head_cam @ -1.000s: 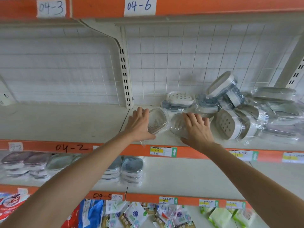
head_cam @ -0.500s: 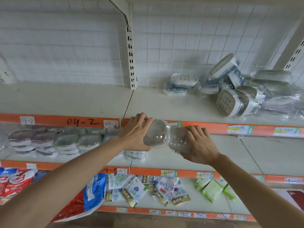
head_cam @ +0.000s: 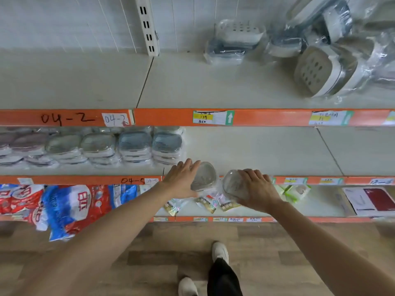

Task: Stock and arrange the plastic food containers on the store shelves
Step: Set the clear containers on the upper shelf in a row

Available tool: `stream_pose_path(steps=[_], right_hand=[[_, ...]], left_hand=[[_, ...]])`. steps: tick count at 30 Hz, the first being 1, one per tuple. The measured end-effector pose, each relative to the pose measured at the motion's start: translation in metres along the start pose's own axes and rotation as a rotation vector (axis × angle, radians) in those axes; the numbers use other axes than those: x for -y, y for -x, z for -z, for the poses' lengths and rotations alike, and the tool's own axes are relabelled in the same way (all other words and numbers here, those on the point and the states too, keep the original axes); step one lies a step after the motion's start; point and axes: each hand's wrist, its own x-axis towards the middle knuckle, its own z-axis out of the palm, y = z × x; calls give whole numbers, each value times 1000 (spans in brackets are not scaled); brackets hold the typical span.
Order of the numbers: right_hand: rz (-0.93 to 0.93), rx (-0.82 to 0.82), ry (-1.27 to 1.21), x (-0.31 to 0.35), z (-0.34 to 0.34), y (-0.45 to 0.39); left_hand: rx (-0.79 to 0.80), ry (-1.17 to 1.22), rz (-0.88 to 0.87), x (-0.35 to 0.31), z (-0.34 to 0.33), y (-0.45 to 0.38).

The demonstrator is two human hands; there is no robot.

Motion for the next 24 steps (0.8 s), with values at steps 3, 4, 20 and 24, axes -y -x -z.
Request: stream_pose_path(steps=[3, 4, 20, 24], right_hand=[[-88, 57, -10, -16, -27, -8], [-109, 82, -20, -21, -37, -12], [-87, 224, -156, -67, -99, -87], [-93, 111, -92, -68, -101, -98]], left_hand=[[54, 65, 101, -1, -26, -19], [71, 91, 129, -1, -34, -25], [29, 6, 178, -12, -104, -109], [-24, -32, 206, -8, -105, -122]])
